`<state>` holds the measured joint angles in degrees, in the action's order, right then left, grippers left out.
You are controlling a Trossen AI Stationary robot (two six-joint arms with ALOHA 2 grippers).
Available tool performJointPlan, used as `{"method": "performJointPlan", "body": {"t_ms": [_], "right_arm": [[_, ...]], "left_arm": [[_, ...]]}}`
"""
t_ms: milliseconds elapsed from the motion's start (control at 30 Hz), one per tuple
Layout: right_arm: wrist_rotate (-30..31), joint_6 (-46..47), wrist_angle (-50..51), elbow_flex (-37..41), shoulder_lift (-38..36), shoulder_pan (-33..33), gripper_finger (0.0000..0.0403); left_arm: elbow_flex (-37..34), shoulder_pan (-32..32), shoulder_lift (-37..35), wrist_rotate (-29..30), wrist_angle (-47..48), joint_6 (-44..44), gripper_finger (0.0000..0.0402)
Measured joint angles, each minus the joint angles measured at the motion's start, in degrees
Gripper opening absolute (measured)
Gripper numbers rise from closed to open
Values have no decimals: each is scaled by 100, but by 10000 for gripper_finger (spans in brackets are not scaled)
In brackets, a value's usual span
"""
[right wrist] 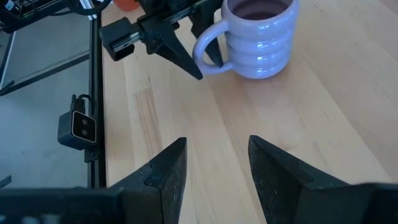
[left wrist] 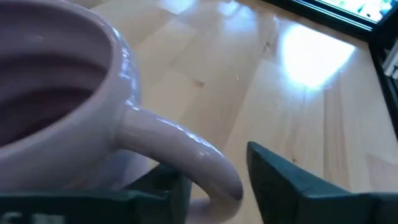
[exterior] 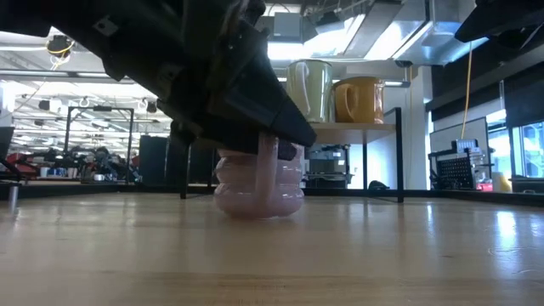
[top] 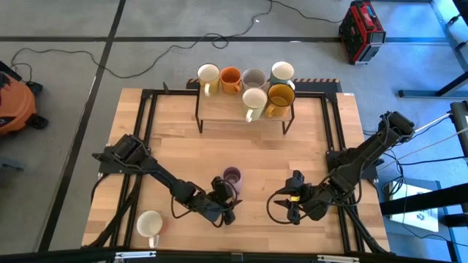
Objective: Place coffee mugs
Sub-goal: Put the purple mug on the shelf
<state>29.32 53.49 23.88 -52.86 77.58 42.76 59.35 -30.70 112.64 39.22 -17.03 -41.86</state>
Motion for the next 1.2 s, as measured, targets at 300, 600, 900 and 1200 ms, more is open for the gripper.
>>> {"method": "performJointPlan", "body": {"t_ms": [300, 600, 900, 1200], "right_arm": [[0, 1, 4, 0, 0, 0, 160], [0, 4, 4, 0, 0, 0, 160], [2, 6, 15, 0, 0, 0, 160], [103, 22, 17, 0, 0, 0, 160]], "left_arm": [[-4, 0, 3, -461, -5, 527, 51], [-7, -2, -434, -806, 169, 989, 51], [-9, 69, -1241, -970, 646, 1499, 51], [-9, 291, -1968, -1079, 1313, 1700, 51]]}}
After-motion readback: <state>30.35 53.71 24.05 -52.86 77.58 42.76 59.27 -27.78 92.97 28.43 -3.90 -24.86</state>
